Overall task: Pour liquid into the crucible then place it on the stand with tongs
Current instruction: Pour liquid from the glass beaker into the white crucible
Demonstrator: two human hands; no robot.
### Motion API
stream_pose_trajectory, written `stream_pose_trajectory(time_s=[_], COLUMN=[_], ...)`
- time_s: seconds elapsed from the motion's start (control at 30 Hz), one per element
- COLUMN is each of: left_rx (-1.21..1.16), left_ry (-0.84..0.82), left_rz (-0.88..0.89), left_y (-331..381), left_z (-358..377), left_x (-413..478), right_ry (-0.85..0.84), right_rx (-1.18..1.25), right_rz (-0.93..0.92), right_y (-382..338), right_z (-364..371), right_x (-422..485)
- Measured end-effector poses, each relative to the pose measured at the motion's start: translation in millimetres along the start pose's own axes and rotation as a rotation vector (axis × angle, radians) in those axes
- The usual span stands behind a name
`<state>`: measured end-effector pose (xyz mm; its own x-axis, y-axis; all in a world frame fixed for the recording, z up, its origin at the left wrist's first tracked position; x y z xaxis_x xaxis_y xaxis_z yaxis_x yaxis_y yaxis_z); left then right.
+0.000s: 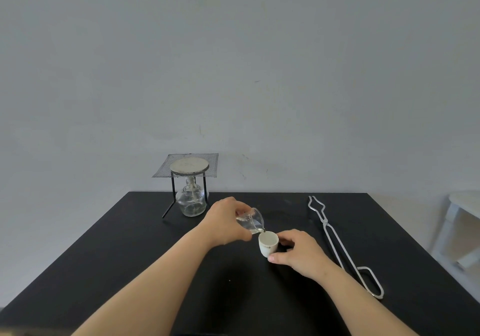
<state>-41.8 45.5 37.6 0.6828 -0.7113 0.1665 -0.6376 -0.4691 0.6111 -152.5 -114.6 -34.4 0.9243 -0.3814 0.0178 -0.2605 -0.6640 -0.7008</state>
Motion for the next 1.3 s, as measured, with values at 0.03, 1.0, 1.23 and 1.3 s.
stream_pose_trajectory(time_s=[0.03,1.0,1.23,1.3], left_rx=[-0.001,0.058,0.061,0.066], left_ry=[0.001,-0.015,-0.015,-0.014], left_rz=[-0.002,-0.014,-0.008,-0.003], left_y=[0.0,-4.2,0.0,1.7], left_z=[-0.1,6.2,2.6,1.4], left_x=[0.1,-1.2,0.2,0.7], right_ry=[0.001,0.007,0.004,0.002], right_rx=[0.001,0.022,0.013,0.013], right_rz=[0.001,-0.004,-0.001,0.001], right_y=[0.1,1.2,1.5,1.5], right_z=[0.1,1.1,0.7,0.9], right_x=[0.2,1.0,1.4,1.5])
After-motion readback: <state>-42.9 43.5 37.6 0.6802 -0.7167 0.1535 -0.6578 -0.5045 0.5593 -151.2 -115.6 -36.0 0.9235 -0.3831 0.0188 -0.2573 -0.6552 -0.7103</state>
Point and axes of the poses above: each hand's wrist, its own x-axis towards the middle knuckle, its own z-axis out of the palm, y = z × x, the point moved 3 cm from there along x, towards the middle knuckle, and after that the axes turned 6 degrees about -x, right-handed, at the moved point
